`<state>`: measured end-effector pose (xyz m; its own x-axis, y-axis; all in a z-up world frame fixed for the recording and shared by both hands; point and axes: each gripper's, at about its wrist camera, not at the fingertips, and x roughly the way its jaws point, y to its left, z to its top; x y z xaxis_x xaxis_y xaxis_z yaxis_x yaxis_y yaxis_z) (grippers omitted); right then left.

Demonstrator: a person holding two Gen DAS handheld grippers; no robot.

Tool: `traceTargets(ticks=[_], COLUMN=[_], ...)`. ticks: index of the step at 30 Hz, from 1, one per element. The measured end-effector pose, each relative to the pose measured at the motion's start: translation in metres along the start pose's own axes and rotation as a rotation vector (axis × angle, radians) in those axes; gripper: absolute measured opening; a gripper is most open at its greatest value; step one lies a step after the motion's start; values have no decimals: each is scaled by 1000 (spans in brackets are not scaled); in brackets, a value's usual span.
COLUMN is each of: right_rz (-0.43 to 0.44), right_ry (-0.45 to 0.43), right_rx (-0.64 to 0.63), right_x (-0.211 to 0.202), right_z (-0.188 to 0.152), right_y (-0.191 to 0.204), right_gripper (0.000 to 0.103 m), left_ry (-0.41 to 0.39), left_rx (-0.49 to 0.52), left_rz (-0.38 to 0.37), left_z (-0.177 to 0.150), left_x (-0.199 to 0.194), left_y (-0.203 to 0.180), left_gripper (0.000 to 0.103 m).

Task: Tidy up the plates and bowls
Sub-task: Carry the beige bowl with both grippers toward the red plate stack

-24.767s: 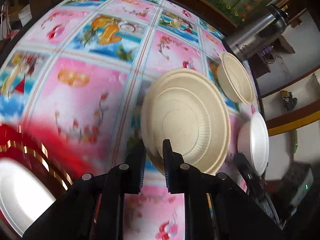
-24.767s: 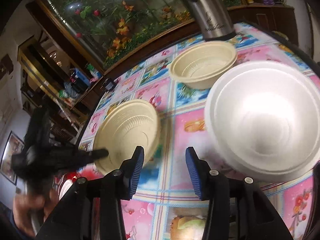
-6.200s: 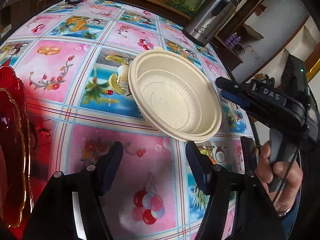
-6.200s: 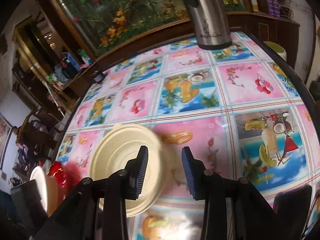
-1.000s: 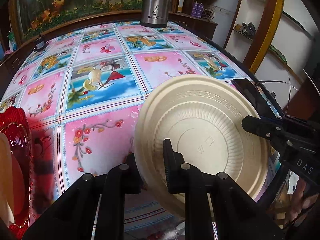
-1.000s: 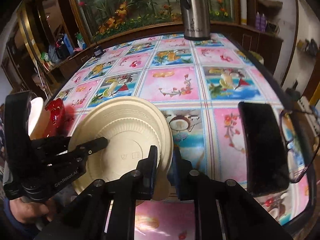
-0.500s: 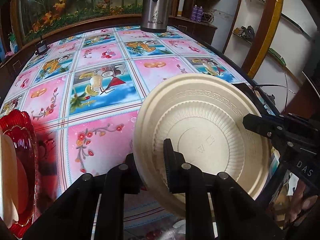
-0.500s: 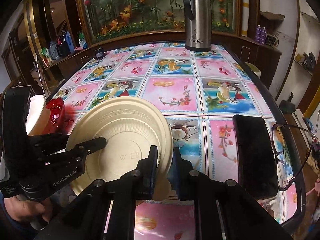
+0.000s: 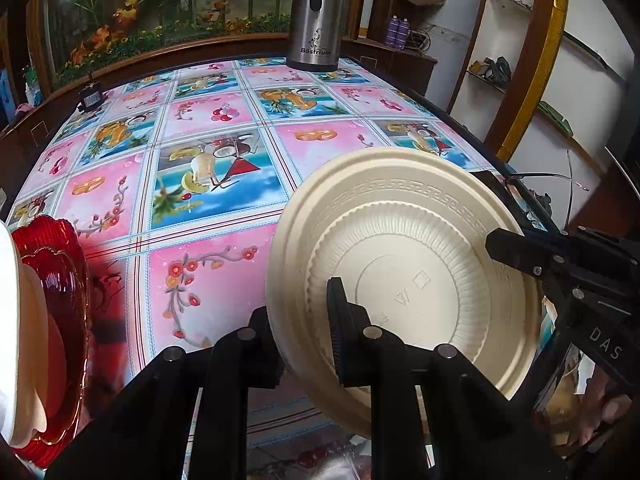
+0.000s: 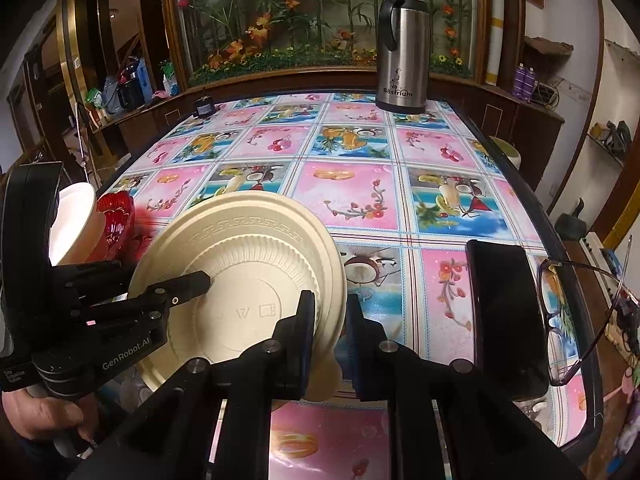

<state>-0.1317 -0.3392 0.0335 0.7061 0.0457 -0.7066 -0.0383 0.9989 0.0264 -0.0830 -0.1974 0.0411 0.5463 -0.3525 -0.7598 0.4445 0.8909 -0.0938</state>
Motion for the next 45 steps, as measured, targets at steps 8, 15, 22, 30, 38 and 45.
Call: traceTargets(ticks=[8, 15, 22, 30, 38, 45], right_rz=[-5, 3, 23, 29, 84, 180], right_ry=[-26, -64, -90, -89, -107, -130], right_rx=[-28, -51, -71, -79, -129, -187], right_x=[-11, -30, -41, -42, -44, -41], right_z=[-1, -5, -8, -5, 21, 55], right_y=[10, 24, 39, 43, 65, 104], right_gripper=[14, 14, 15, 15, 15, 15], left_ry=[-29, -67, -85, -92, -160, -217], left_rx=[-8, -5, -23, -38, -96, -172], left_rz=[13, 40, 49, 38, 52, 102], left_z=[-4, -11, -17, -18, -9, -7], left_x=[-18, -43, -56, -59, -90, -117], left_y=[3, 6, 15, 20, 48, 90], left_gripper=[16, 16, 16, 16, 15, 15])
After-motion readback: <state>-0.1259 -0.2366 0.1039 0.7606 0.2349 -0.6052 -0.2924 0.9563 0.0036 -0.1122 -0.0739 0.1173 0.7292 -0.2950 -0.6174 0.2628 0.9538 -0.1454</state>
